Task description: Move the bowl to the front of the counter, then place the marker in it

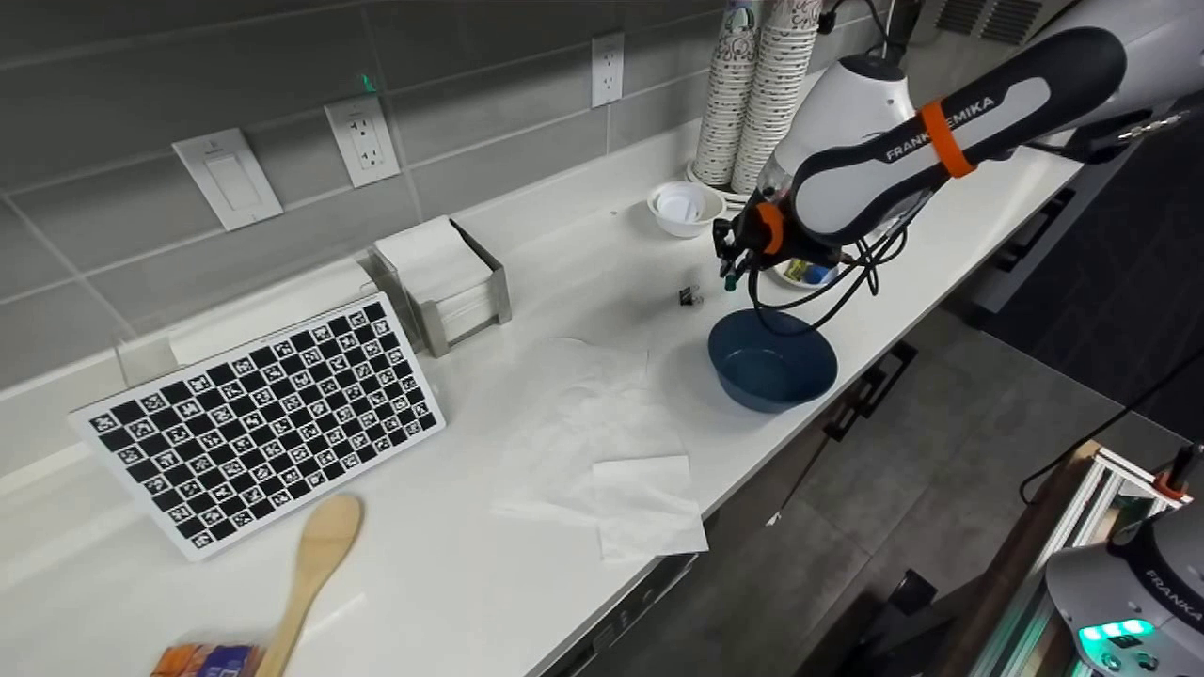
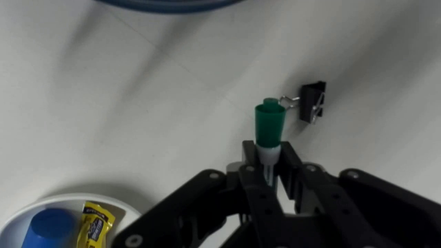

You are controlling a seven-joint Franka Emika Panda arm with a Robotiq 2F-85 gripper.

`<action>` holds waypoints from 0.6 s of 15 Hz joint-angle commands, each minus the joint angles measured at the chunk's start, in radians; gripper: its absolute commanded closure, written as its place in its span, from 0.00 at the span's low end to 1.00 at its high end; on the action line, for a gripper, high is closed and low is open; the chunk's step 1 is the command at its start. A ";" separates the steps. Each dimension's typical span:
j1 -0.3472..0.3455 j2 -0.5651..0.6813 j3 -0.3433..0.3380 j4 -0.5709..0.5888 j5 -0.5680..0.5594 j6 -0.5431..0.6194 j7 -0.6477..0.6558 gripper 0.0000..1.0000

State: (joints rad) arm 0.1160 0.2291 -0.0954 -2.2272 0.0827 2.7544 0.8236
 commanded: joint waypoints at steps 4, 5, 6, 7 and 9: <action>-0.058 -0.301 0.026 -0.180 0.050 -0.099 -0.085 0.95; -0.066 -0.364 0.032 -0.230 0.073 -0.119 -0.132 0.95; -0.072 -0.423 0.036 -0.268 0.089 -0.145 -0.161 0.95; -0.074 -0.478 0.040 -0.313 0.116 -0.162 -0.199 0.95; -0.056 -0.590 0.050 -0.397 0.199 -0.202 -0.273 0.95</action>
State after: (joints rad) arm 0.0622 -0.1636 -0.0745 -2.4681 0.1774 2.5974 0.6559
